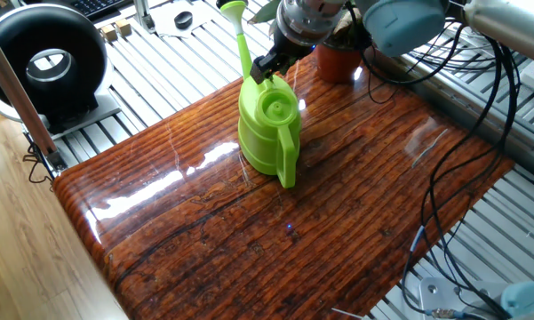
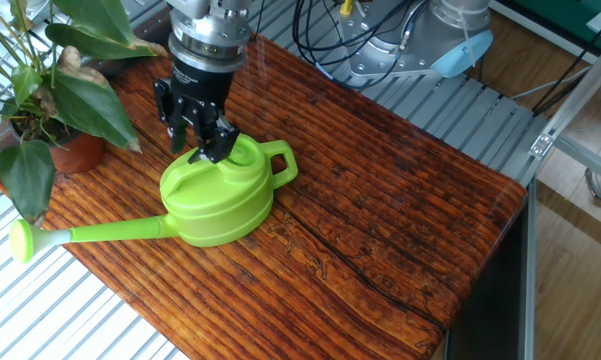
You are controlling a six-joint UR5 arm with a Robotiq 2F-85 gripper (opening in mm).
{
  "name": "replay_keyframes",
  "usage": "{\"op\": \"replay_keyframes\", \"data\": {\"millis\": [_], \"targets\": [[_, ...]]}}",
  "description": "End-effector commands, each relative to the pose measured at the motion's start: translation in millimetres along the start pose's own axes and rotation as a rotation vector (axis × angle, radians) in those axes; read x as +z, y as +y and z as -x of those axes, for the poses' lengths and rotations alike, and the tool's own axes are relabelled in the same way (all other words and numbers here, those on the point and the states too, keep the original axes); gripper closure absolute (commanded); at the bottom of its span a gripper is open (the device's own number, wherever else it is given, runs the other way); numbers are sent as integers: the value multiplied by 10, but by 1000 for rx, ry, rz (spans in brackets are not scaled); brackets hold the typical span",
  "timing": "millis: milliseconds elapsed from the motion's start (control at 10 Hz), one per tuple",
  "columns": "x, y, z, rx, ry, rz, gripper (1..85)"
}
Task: Water the plant
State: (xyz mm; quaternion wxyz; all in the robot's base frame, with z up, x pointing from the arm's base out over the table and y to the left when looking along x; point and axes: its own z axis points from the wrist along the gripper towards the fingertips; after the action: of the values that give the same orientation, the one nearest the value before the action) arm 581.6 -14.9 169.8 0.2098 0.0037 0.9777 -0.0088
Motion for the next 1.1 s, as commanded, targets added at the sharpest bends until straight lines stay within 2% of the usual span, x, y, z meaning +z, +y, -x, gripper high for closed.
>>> {"op": "replay_keyframes", "data": {"millis": [0, 100, 200, 300, 400, 600, 1000], "targets": [[33, 72, 24, -34, -4, 52, 483], [15, 164, -10, -34, 7, 89, 483], [-19, 222, 5, -39, 0, 111, 483], [-39, 202, 3, -41, 2, 99, 483], [-8, 150, -51, -39, 21, 87, 493], [34, 54, -9, -57, -2, 73, 497], [-83, 173, 32, 2, -13, 97, 497]]}}
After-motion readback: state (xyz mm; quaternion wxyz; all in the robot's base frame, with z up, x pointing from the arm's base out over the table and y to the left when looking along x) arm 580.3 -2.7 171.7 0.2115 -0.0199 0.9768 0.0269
